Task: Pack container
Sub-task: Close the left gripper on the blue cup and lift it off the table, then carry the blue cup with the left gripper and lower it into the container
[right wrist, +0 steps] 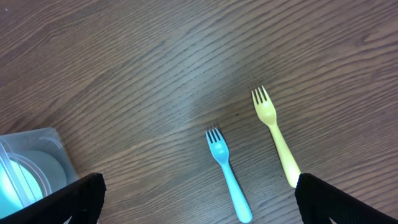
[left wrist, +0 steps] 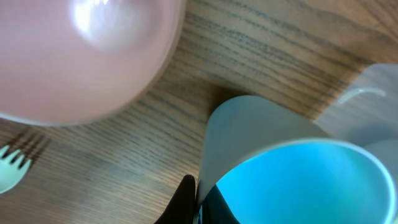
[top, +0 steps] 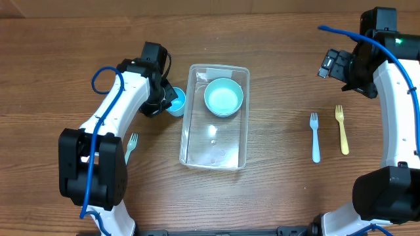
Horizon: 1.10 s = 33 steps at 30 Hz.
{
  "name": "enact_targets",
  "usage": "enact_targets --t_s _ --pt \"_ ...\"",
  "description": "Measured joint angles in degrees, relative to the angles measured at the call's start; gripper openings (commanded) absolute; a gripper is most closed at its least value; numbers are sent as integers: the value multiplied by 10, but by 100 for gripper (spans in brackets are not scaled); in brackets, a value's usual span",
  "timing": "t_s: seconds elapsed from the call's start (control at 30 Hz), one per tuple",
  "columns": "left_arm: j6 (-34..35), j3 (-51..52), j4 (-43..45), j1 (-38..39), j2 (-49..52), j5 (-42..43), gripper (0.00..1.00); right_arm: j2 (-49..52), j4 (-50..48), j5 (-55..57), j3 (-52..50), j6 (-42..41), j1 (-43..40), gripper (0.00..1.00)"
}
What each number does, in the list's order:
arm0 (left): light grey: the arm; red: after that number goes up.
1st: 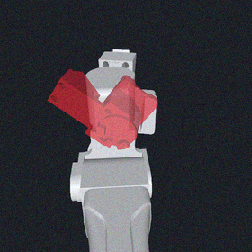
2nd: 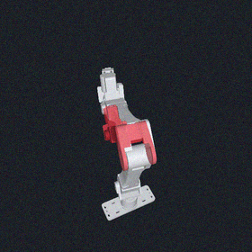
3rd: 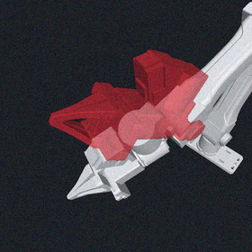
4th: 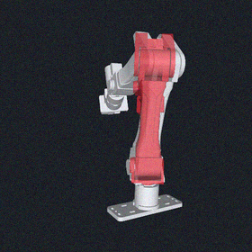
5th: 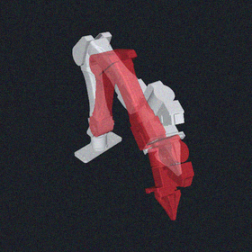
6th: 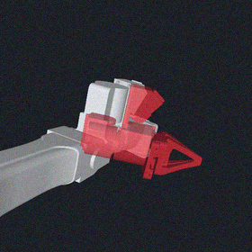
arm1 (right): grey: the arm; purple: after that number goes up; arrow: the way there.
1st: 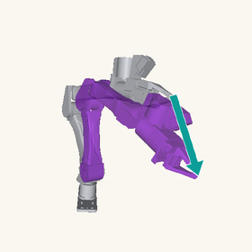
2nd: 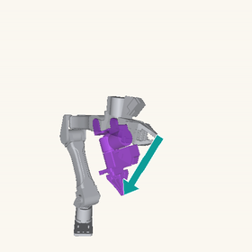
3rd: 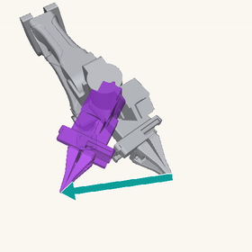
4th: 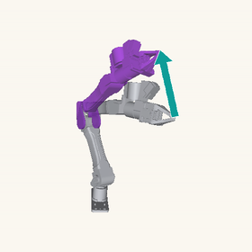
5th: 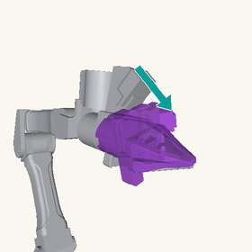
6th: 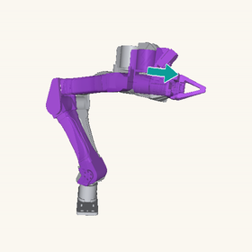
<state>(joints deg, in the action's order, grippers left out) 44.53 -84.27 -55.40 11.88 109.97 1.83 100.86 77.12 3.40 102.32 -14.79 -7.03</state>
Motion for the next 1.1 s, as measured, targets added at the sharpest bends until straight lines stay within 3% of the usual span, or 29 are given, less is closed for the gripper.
enact_targets --t_s 0.47,0.77,1.1 --pt "-39 -196 -174 2 2 -58 4 0 0 0 0 0 0 100" --pt "-66 -305 -249 58 3 -50 5 0 0 0 0 0 0 100" --pt "-75 -317 -278 119 3 -40 6 0 0 0 0 0 0 100"
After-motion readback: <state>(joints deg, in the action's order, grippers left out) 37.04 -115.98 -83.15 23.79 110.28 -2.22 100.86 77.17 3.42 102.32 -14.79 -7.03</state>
